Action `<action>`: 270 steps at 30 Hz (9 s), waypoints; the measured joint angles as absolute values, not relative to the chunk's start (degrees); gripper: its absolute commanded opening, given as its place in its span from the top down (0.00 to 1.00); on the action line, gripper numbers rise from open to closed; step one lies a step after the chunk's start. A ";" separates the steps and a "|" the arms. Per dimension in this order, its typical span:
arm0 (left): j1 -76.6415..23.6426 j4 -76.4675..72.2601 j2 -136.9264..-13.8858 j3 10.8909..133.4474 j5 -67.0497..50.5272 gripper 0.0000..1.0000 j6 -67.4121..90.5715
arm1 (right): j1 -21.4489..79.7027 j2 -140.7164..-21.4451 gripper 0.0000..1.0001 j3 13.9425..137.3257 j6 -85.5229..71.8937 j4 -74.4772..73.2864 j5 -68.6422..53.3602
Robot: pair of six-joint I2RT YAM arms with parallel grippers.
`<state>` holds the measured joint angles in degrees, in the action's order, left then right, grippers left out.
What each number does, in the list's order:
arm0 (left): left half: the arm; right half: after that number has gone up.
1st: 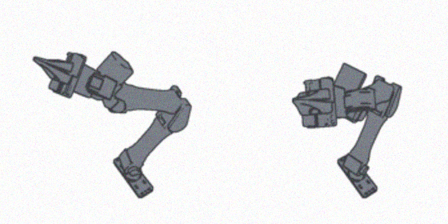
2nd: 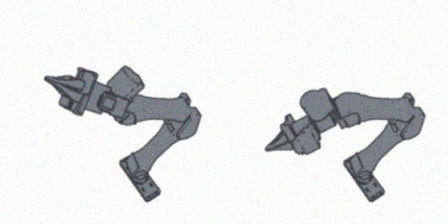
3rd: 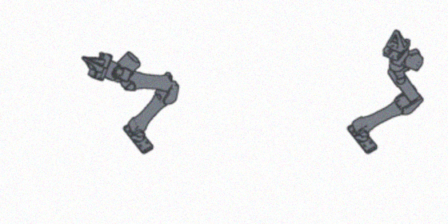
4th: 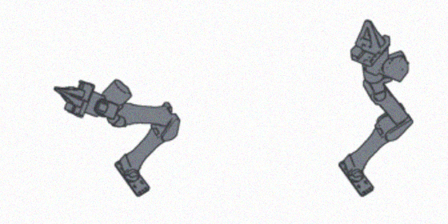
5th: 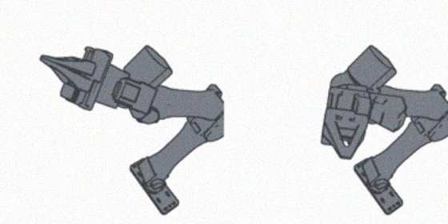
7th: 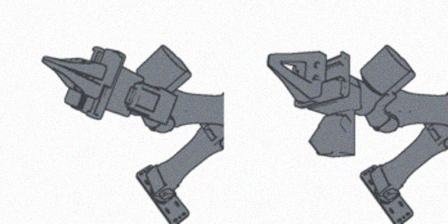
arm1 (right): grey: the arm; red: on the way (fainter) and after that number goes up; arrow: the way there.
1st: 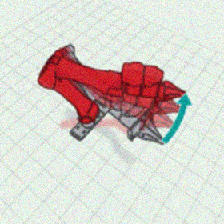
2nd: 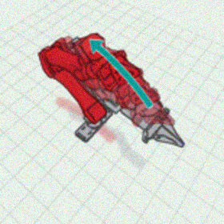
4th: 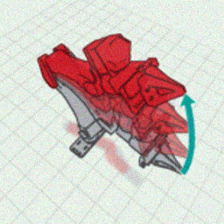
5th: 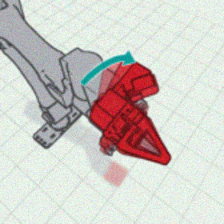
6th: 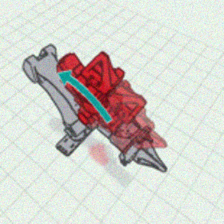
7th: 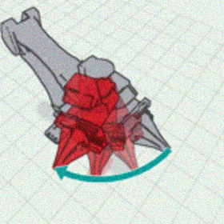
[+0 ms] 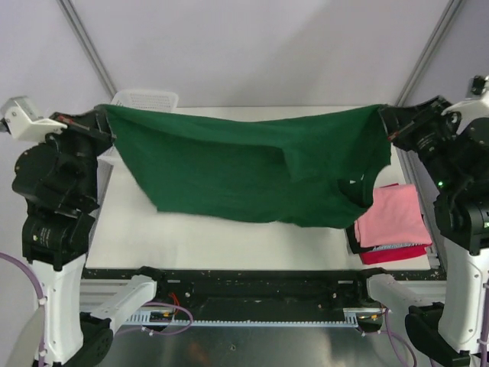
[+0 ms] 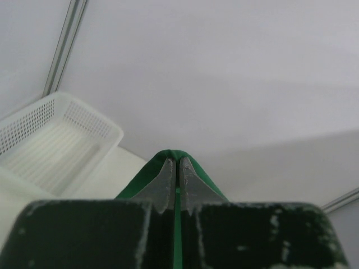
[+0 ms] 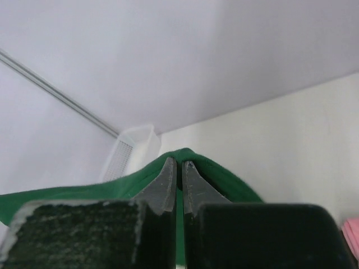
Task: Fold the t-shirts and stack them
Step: Flatten out the tshirt, then fold the flattened tshirt in 1/3 of the way
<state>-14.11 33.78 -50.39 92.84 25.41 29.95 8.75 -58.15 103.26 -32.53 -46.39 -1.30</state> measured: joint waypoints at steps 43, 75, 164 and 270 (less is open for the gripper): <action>6.61 27.79 -83.94 62.19 -3.57 1.00 36.51 | 7.62 -84.14 1.00 66.28 -35.09 -31.57 -8.36; 2.57 28.80 -62.22 43.13 1.58 1.00 37.74 | -5.10 -73.97 1.00 41.76 -32.10 -33.04 -3.29; -2.39 27.51 -78.41 48.25 4.56 1.00 37.52 | 21.28 -70.39 0.98 34.09 -49.10 -36.75 13.93; -3.70 33.50 -106.85 79.42 13.61 0.37 32.73 | 9.65 -102.80 0.96 79.88 -29.87 -29.12 8.49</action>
